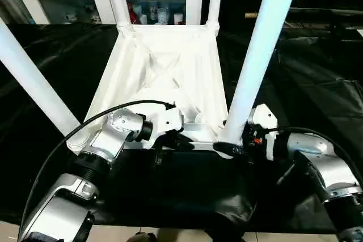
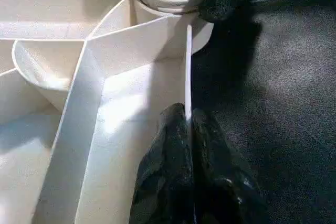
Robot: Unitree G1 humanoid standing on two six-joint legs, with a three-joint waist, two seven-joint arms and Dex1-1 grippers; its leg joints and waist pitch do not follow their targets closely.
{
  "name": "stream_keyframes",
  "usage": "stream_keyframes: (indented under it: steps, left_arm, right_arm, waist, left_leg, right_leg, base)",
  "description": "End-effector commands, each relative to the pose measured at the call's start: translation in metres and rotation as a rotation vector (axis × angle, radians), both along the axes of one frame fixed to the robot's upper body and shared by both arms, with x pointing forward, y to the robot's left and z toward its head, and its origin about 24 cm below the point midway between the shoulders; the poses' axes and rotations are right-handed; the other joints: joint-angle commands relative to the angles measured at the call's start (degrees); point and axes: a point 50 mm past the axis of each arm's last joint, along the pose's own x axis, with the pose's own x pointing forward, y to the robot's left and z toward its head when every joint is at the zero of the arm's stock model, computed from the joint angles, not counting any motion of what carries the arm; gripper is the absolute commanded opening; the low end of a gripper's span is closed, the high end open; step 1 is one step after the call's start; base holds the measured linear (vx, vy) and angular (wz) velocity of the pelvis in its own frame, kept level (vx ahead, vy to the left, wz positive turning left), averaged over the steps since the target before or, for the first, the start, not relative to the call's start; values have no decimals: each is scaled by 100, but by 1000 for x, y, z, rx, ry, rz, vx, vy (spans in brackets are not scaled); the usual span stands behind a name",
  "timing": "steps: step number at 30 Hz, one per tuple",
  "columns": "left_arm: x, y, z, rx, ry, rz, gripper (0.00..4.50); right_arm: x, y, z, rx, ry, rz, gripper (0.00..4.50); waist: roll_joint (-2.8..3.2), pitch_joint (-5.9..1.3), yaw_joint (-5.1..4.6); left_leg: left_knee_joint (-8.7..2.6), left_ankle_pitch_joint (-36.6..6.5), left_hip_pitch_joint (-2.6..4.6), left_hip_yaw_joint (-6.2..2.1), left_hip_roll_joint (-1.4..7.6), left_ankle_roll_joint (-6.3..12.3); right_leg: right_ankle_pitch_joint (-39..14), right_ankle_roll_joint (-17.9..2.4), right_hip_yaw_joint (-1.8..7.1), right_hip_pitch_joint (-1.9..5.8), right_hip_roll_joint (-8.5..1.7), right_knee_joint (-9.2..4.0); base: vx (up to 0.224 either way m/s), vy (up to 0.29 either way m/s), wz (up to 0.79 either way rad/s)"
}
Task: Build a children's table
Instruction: Rotate leg to tighten
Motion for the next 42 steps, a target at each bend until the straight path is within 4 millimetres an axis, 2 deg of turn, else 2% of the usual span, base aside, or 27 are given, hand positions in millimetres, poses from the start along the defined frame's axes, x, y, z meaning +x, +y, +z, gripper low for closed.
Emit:
stream_keyframes:
  steps: [1, 8, 10, 14, 15, 16, 17, 19, 20, 24, 25, 26, 29, 33, 34, 35, 37, 38, 40, 42]
  left_arm:
    - [-3, -3, -1, -52, 18, -2, 0]
    - [-6, -4, -4, -64, 41, -6, 0]
    - [-6, -4, -6, -63, 48, -2, 0]
    - [-4, -5, -10, -43, 55, 45, 0]
    - [-2, -6, -12, -36, 54, 75, 0]
    - [0, -7, -14, -33, 52, 101, 0]
    - [0, -8, -14, -32, 51, 105, 0]
    - [8, -14, -19, -6, 27, 205, 0]
    - [11, -17, -20, -1, 14, 251, 0]
    - [20, -24, -21, 7, -14, 386, 0]
    - [24, -26, -21, 10, -25, 441, 0]
    - [25, -28, -21, 12, -30, 465, 0]
    - [29, -35, -21, 12, -39, 532, 0]
    - [32, -39, -21, 10, -60, 557, 0]
    - [32, -39, -20, 8, -61, 548, 0]
    - [32, -39, -20, 7, -58, 540, 0]
    - [31, -36, -18, 0, -57, 508, 0]
    - [31, -36, -18, 0, -57, 508, 0]
    - [31, -33, -16, -4, -57, 491, 0]
    - [29, -32, -15, -15, -49, 461, 0]
  right_arm:
    - [0, -1, 1, 14, 2, -4, 362]
    - [-3, 4, -1, 62, 15, -10, 295]
    - [-4, 5, -3, 76, 20, -28, 290]
    - [1, 5, -10, 80, 10, -127, 274]
    - [5, 5, -15, 65, 1, -201, 274]
    - [8, 6, -20, 49, -4, -269, 274]
    - [9, 6, -20, 49, -4, -275, 273]
    - [13, 14, -30, 57, 2, -413, 272]
    - [15, 17, -33, 60, 8, -461, 272]
    - [20, 26, -38, 57, 5, -602, 272]
    - [22, 30, -39, 48, -4, -659, 272]
    - [24, 31, -39, 38, -10, -686, 272]
    - [27, 45, -41, 16, -35, -759, 272]
    - [28, 59, -38, 62, -28, -751, 272]
    - [28, 62, -35, 96, -31, -719, 307]
    - [27, 64, -32, 126, -35, -702, 307]
    - [26, 65, -22, 180, -75, -629, 344]
    - [26, 65, -22, 180, -75, -629, 344]
    - [26, 62, -16, 190, -79, -567, 352]
    - [24, 57, -11, 180, -85, -491, 382]
  waist:
    - [-155, -328, -12]
    - [-144, -321, -13]
    - [-154, -326, -17]
    - [-131, -317, -20]
    - [-142, -308, -50]
    - [-145, -293, -96]
    - [-144, -290, -110]
    - [-114, -268, -145]
    - [-120, -269, -174]
    - [-113, -254, -199]
    - [-89, -249, -196]
    - [-99, -230, -209]
    - [-93, -245, -202]
    - [-90, -256, -191]
    - [-84, -254, -187]
    - [-80, -257, -181]
    - [-82, -252, -182]
    - [-82, -252, -182]
    - [-78, -250, -230]
    - [-93, -251, -289]
  left_leg:
    - [-306, -606, 101, -86, 287, 825]
    - [-311, -648, 105, -89, 292, 800]
    - [-306, -608, 99, -89, 287, 807]
    - [-315, -645, 104, -91, 285, 788]
    - [-323, -706, 91, -94, 276, 728]
    - [-346, -922, 98, -103, 261, 576]
    - [-354, -989, 99, -109, 261, 524]
    - [-376, -1222, 131, -111, 269, 391]
    - [-392, -1327, 125, -125, 260, 300]
    - [-425, -1551, 143, -139, 262, 182]
    - [-432, -1589, 149, -143, 257, 152]
    - [-438, -1687, 162, -132, 250, 111]
    - [-449, -1736, 172, -150, 243, 53]
    - [-444, -1651, 160, -143, 227, 156]
    - [-445, -1651, 153, -142, 232, 201]
    - [-446, -1649, 145, -143, 241, 231]
    - [-458, -1662, 123, -151, 241, 253]
    - [-458, -1662, 123, -151, 241, 253]
    - [-484, -1720, 63, -187, 245, 230]
    - [-482, -1775, 55, -204, 246, 241]
  right_leg:
    - [-523, -1552, 117, 275, -224, -279]
    - [-527, -1560, 119, 273, -224, -281]
    - [-459, -1568, 117, 279, -221, -271]
    - [-552, -1557, 117, 267, -222, -285]
    - [-667, -1535, 120, 260, -226, -300]
    - [-1056, -1458, 117, 247, -228, -352]
    - [-1184, -1429, 117, 246, -228, -360]
    - [-1516, -1339, 131, 207, -223, -408]
    - [-1675, -1285, 126, 215, -221, -419]
    - [-1891, -1154, 132, 194, -216, -460]
    - [-1927, -1121, 135, 191, -214, -468]
    - [-2026, -1080, 142, 160, -204, -494]
    - [-2058, -1017, 148, 170, -218, -503]
    - [-1914, -974, 152, 186, -216, -504]
    - [-1888, -971, 150, 191, -216, -508]
    - [-1860, -975, 151, 197, -223, -503]
    - [-1896, -968, 141, 213, -221, -501]
    - [-1896, -968, 141, 213, -221, -501]
    - [-1968, -907, 121, 252, -230, -483]
    - [-1950, -910, 106, 263, -214, -482]
  base:
    - [0, 0, 0]
    - [0, 0, 0]
    - [0, 0, 0]
    - [0, 0, 0]
    - [0, 0, 0]
    - [0, 0, 0]
    - [0, 0, 0]
    - [0, 0, 0]
    - [0, 0, 0]
    - [0, 0, 0]
    - [0, 0, 0]
    - [0, 0, 0]
    - [0, 0, 0]
    - [0, 0, 0]
    - [0, 0, 0]
    - [0, 0, 0]
    - [0, 0, 0]
    - [0, 0, 0]
    - [0, 0, 0]
    - [0, 0, 0]
